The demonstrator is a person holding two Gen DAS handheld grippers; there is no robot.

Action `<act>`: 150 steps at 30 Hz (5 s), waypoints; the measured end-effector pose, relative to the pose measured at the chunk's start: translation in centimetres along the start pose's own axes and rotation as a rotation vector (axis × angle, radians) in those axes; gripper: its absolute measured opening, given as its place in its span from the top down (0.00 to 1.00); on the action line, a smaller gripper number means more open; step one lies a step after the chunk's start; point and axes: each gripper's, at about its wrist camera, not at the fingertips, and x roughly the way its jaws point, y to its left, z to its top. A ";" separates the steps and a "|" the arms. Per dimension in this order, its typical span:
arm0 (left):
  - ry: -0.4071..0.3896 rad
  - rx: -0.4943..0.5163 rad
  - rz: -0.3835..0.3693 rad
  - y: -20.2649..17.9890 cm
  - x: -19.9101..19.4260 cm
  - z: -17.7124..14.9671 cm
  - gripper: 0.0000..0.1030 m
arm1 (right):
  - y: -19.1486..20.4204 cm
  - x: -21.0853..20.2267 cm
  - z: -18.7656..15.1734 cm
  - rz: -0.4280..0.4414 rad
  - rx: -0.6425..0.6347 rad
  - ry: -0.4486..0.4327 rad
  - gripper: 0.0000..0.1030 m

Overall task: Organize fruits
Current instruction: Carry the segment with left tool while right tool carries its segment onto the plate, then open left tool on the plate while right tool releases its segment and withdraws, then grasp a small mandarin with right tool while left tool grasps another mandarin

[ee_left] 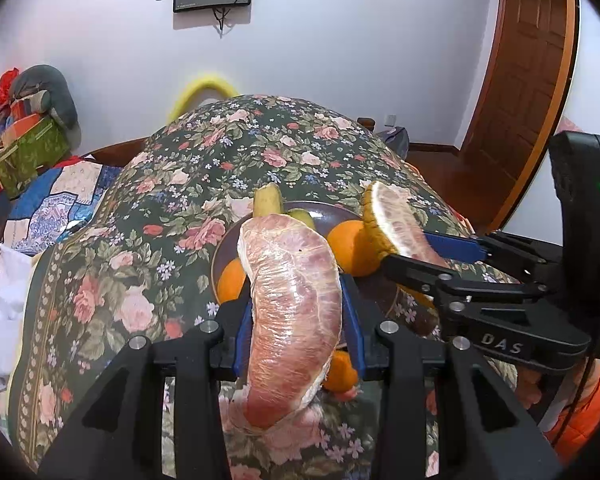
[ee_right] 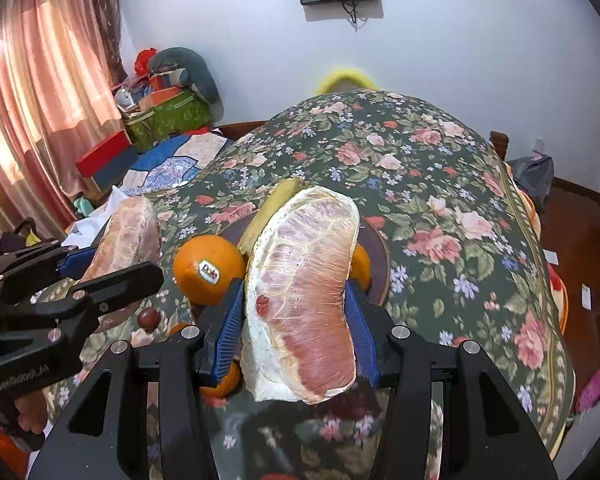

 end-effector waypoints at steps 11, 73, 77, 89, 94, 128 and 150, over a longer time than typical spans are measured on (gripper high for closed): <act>-0.004 -0.027 0.012 1.5 1.9 0.9 0.63 | 0.6 3.0 1.2 0.029 -0.038 0.024 0.55; 0.066 -0.007 0.014 -0.5 2.4 0.9 0.52 | -2.6 -2.8 -3.1 -0.012 0.019 0.050 0.52; 0.069 -0.002 0.029 0.0 0.9 0.1 0.52 | -1.5 -3.2 -3.3 -0.003 0.007 0.050 0.52; 0.092 -0.005 0.056 2.1 -3.1 -3.2 0.50 | 2.7 -2.7 -3.7 0.023 -0.026 0.075 0.52; 0.112 -0.050 0.034 3.3 -3.9 -4.3 0.48 | 4.2 -1.5 -4.2 0.025 -0.044 0.110 0.52; 0.197 0.002 0.006 2.2 2.1 -6.6 0.48 | 4.0 1.0 -5.8 0.066 -0.026 0.159 0.67; 0.223 -0.003 0.025 1.4 5.3 -6.3 0.68 | 0.6 -1.7 -5.1 0.036 0.032 0.088 0.67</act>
